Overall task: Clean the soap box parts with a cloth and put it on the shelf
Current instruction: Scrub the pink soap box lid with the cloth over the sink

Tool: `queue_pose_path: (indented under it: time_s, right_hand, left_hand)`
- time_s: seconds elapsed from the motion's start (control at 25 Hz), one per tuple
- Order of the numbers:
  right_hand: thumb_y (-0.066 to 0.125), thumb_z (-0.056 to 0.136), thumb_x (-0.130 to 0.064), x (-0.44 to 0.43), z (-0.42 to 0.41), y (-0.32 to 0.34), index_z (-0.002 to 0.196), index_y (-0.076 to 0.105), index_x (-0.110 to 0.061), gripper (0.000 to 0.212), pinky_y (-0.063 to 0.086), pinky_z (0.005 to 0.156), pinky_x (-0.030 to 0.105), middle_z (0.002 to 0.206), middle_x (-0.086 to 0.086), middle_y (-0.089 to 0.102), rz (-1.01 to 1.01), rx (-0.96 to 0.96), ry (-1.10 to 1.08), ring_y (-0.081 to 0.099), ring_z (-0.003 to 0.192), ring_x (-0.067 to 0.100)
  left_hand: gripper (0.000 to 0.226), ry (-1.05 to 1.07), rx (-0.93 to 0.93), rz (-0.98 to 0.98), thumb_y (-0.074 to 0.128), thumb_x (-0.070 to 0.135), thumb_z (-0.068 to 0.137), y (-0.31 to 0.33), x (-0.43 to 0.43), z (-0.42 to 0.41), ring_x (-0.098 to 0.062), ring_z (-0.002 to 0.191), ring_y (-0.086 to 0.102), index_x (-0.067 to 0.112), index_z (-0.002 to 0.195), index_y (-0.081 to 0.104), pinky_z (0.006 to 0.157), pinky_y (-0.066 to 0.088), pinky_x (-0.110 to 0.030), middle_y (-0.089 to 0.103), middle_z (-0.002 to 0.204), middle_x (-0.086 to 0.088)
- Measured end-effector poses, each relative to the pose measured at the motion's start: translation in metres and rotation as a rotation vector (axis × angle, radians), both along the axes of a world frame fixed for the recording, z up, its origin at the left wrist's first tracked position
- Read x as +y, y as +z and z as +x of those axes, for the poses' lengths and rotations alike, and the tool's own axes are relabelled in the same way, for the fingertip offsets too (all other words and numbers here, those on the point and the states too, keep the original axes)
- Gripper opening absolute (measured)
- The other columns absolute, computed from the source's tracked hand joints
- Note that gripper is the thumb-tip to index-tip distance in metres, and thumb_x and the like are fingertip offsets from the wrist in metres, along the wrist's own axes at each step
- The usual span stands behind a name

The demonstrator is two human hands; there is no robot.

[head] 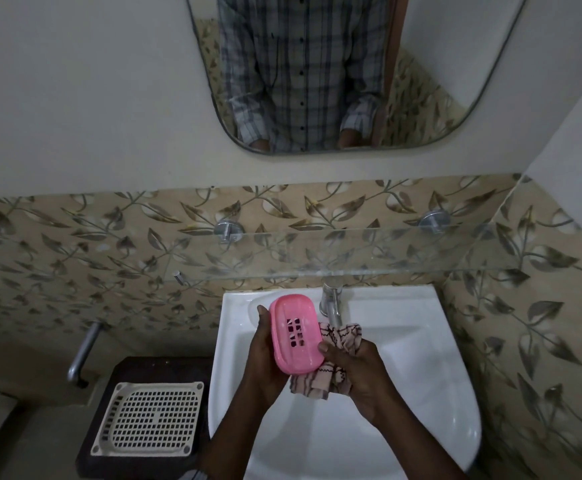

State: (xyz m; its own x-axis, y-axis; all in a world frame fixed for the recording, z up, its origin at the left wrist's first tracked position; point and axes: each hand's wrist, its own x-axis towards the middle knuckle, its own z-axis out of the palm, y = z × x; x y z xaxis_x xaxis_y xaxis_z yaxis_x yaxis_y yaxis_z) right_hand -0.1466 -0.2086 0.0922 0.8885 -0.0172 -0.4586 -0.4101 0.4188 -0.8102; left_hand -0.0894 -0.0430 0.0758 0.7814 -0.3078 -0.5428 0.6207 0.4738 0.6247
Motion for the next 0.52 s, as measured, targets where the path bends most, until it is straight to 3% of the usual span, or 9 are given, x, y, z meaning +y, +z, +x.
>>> queue_pose_path:
  time_s: [0.12,0.24,0.36,0.52]
  right_hand:
    - [0.080,0.080,-0.013,0.011,0.003,-0.002,0.109,0.072,-0.011,0.030,0.059,0.075,0.058,0.099,0.014,0.077,-0.137,0.033,-0.029,0.075,0.089,0.034]
    - [0.074,0.086,-0.008,0.013,-0.001,-0.006,0.105,0.073,-0.010,0.019,0.061,0.065,0.047,0.092,0.019,0.077,-0.124,0.038,-0.061,0.074,0.081,0.039]
    - [0.064,0.089,-0.003,0.013,-0.005,-0.007,0.103,0.073,-0.004,0.017,0.060,0.065,0.046,0.091,0.023,0.076,-0.085,0.045,-0.035,0.074,0.082,0.041]
    - [0.063,0.090,0.001,0.002,0.014,-0.008,0.101,0.072,-0.009,0.018,0.061,0.074,0.048,0.097,0.015,0.077,-0.144,0.003,-0.361,0.075,0.087,0.032]
  left_hand:
    - [0.080,0.022,0.044,-0.159,0.042,0.069,0.084,-0.003,0.001,-0.002,-0.033,0.107,0.066,0.005,0.124,0.069,0.098,0.048,-0.051,0.066,0.126,-0.020]
    - [0.079,-0.002,0.055,-0.153,0.045,0.064,0.085,-0.003,0.008,0.002,-0.038,0.113,0.062,0.004,0.135,0.059,0.103,0.043,-0.055,0.062,0.131,-0.023]
    - [0.088,0.014,0.125,-0.093,0.044,0.072,0.084,0.004,0.006,0.008,-0.040,0.108,0.064,0.001,0.134,0.058,0.095,0.050,-0.053,0.066,0.121,-0.026]
    - [0.096,0.052,0.224,-0.072,0.030,0.082,0.083,0.005,0.013,0.025,-0.046,0.105,0.063,0.002,0.131,0.054,0.084,0.050,-0.057,0.065,0.119,-0.032]
